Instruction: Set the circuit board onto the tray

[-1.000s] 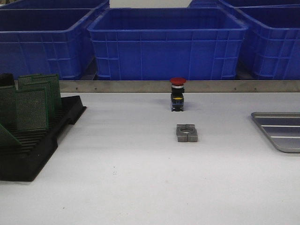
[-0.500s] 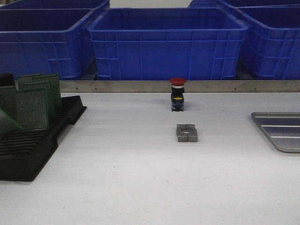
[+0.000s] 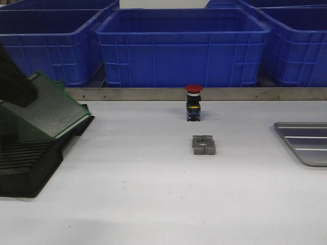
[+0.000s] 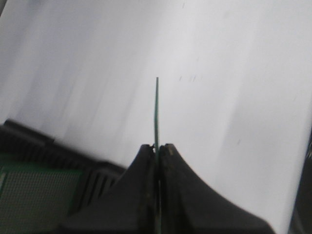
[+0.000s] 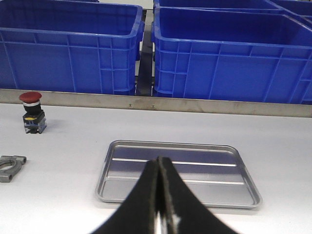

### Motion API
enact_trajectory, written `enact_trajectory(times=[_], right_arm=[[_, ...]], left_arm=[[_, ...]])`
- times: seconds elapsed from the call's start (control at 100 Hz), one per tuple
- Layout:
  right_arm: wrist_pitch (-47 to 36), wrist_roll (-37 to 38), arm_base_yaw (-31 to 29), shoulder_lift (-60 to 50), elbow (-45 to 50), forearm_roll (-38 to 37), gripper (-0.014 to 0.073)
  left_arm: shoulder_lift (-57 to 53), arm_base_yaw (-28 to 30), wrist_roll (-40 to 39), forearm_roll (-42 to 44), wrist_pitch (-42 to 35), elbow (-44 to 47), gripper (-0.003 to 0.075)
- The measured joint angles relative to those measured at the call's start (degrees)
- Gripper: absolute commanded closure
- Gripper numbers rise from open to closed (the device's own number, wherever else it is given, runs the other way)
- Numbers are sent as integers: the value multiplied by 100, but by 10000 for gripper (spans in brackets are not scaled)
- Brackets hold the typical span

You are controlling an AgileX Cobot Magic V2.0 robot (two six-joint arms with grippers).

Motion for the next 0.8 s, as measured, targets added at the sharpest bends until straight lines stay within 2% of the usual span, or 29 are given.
enact_trajectory(times=[0.21, 0.38, 0.65, 0.8], right_arm=[[0, 0, 0, 0, 0, 0, 656], [0, 0, 0, 0, 0, 0, 656], [-3, 0, 0, 0, -43, 220, 652], [1021, 2, 0, 43, -654, 473, 652]], left_arm=[[344, -581, 0, -2021, -42, 0, 741], [681, -972, -3, -3188, -108, 0, 741], [935, -1237, -13, -3619, 86, 0, 741], [939, -1240, -13, -3651, 233, 0, 741]])
